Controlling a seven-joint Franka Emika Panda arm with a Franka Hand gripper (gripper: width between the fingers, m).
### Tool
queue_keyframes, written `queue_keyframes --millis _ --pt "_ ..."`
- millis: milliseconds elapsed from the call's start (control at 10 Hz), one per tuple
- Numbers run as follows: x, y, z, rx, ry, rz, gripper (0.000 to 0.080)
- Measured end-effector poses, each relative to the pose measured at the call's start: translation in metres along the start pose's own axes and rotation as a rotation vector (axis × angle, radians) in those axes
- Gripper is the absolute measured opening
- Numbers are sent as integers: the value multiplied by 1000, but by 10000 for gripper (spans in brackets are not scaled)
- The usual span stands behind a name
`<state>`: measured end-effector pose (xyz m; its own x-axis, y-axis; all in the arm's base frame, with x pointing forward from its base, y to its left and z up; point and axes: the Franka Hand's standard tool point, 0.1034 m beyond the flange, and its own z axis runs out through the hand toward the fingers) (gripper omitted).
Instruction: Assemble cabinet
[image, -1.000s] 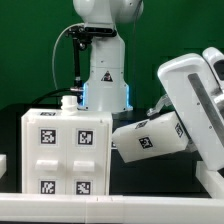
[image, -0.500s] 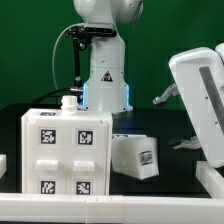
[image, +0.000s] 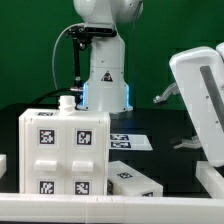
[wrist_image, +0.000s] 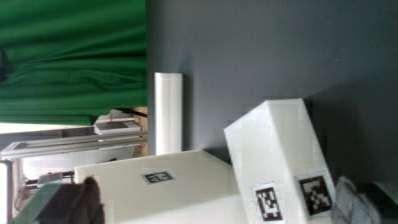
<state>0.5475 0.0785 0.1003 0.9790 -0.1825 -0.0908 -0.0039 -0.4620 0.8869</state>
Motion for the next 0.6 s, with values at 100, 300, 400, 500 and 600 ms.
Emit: queue_keyframes --millis 100,300,400,500,600 --pt "0 8 -7 -19 -16 9 648" --pt "13 30 -18 90 -15 -47 648" --pt "13 38 -16 109 0 -31 648" --pt "6 32 -14 62 -1 -33 648" --pt "10 28 -15 64 2 -29 648"
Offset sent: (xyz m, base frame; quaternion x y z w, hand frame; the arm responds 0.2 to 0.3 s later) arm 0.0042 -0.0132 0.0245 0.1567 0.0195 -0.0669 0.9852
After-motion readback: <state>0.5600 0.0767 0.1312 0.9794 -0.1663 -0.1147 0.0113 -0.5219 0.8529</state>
